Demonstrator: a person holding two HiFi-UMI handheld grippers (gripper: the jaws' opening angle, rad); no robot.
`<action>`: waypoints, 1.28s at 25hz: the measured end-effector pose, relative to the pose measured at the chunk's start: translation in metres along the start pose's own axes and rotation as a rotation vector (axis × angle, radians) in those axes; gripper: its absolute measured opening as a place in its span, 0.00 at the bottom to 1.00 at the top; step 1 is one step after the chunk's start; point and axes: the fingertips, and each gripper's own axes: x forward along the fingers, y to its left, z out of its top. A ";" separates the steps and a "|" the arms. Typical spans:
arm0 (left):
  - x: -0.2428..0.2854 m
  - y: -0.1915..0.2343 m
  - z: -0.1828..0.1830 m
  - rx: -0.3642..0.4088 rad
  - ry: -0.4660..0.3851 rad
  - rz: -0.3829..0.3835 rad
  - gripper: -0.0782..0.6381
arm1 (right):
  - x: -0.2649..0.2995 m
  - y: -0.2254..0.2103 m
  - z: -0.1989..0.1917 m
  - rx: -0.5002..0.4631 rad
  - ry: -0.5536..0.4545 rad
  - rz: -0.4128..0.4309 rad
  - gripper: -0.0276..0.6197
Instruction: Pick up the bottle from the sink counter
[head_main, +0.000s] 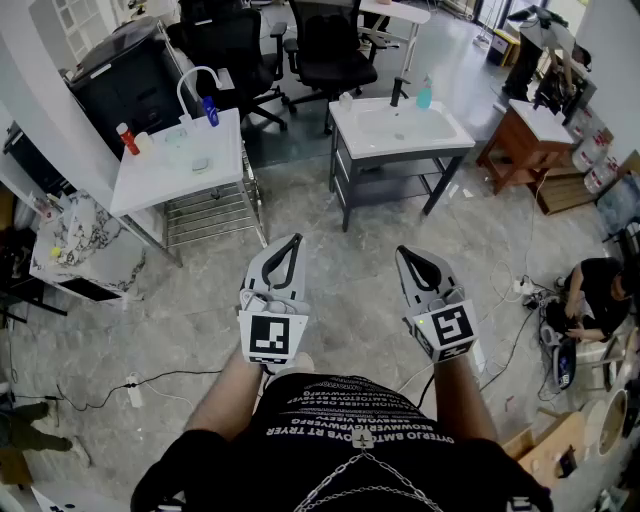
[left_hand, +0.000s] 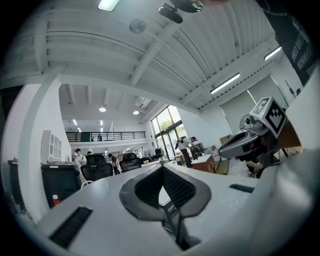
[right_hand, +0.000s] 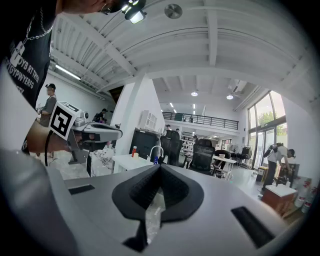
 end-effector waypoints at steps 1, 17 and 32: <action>0.004 0.007 -0.003 0.000 0.001 -0.007 0.12 | 0.009 0.001 0.001 0.010 -0.003 -0.002 0.04; 0.051 0.124 -0.054 -0.007 -0.065 -0.047 0.12 | 0.134 0.010 -0.008 0.073 0.022 -0.023 0.11; 0.175 0.131 -0.091 -0.047 0.049 -0.069 0.12 | 0.215 -0.087 -0.061 0.136 0.057 -0.018 0.33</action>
